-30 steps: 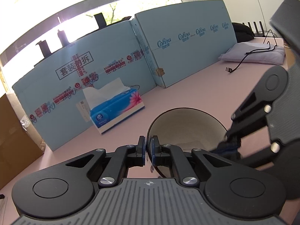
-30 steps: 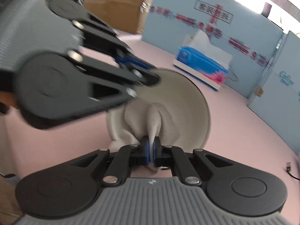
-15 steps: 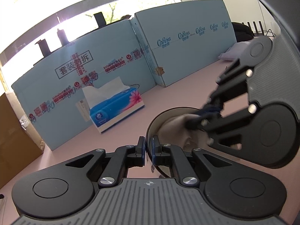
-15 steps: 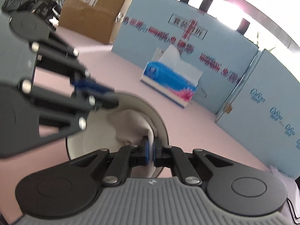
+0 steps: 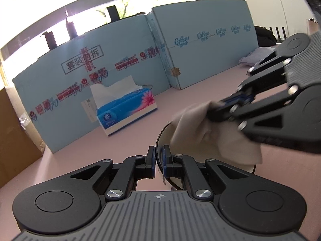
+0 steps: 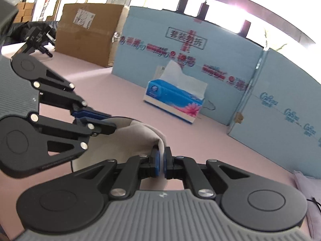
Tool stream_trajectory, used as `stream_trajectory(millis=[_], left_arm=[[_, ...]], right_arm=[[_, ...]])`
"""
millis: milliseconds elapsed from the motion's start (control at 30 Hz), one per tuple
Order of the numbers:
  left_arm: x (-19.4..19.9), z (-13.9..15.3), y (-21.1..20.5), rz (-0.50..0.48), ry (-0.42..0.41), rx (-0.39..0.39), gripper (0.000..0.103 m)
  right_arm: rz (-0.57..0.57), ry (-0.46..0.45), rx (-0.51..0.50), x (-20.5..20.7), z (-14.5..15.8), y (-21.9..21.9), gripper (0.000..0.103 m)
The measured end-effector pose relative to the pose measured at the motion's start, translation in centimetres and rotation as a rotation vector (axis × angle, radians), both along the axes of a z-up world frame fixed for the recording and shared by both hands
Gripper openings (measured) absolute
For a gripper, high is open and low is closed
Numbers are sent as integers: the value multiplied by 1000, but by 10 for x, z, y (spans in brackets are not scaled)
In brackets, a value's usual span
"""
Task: Clean bowl
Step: 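Lift the white cloth up out of the bowl with the right gripper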
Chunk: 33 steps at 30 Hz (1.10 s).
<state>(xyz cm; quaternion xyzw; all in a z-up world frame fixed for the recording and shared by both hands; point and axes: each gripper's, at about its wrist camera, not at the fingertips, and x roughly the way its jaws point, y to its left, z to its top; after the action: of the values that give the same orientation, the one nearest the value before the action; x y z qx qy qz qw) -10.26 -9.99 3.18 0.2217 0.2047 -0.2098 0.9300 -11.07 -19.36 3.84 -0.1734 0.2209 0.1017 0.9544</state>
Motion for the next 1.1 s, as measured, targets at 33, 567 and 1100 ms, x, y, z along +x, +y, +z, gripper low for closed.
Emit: stream_trajectory(millis=[33,567,1100], left_arm=[[1,0,1,2,3,-4,9],[8,-3,5,5,16,-23,10],[22,-11,14,5,41,-68,11]], right_arm=[[-7,-5,7,0,1,-2,4],[-28,-12,12,22,-5,8,4],[-67,43,75,6,-12,-18,4]])
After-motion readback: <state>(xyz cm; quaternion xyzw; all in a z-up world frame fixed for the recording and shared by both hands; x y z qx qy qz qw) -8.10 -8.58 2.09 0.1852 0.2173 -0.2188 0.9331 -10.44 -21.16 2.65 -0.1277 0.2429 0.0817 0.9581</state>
